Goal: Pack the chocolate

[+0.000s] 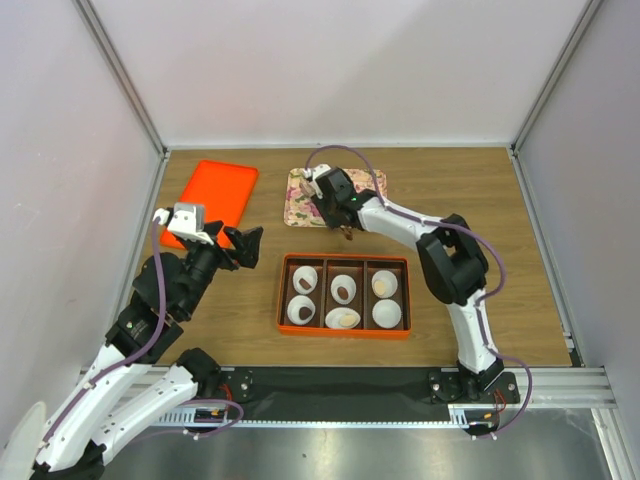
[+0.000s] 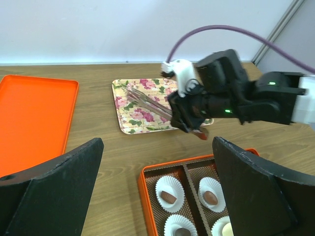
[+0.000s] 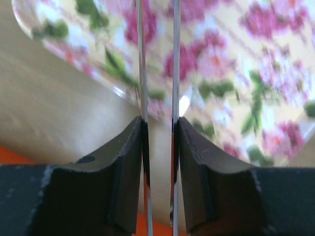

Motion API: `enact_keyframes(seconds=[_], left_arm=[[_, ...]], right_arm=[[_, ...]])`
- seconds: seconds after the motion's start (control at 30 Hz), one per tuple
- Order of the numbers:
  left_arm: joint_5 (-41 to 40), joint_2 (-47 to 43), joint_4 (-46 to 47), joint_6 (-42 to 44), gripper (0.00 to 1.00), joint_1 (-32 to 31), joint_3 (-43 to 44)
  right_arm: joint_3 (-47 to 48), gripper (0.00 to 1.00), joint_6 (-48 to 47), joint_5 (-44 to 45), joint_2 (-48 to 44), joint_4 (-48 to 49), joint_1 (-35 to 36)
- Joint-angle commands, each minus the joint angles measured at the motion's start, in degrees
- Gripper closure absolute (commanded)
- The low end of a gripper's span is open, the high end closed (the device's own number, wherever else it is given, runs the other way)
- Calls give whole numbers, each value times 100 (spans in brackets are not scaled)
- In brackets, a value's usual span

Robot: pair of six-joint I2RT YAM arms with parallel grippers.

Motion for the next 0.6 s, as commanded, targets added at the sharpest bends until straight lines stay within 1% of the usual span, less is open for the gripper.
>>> enact_keyframes(seconds=[0.0,0.1,0.17,0.2,0.27,0.37,0.47,0.53,0.57], left_arm=[[6,33,104,-8,0,45,2],[15,-2,157,0,0,45,-16],[32,24,166,9,0,54,-25],[41,42,157,27,0,54,2],[59,59,140,27,0,54,11],[94,42,157,27,0,54,-7],[120,77,166,27,0,62,2],[156,86,157,36,0,63,19],[164,77,157,27,0,63,19]], right_arm=[[-553,69,14,213,-1158,81,-22],[-845,73,155,344,-1746,-190,-31],[-1310,73,234,336,-2072,-262,-22],[-1512,73,260,214,-2483,-227,-13],[-2082,73,331,134,-2880,-192,-13],[-2418,73,558,125,-3575,-498,-22],[-2533,72,804,99,-4225,-1366,4],[-2577,72,972,-15,-4586,-1737,31],[-2621,71,1077,-68,-4961,-2078,57]])
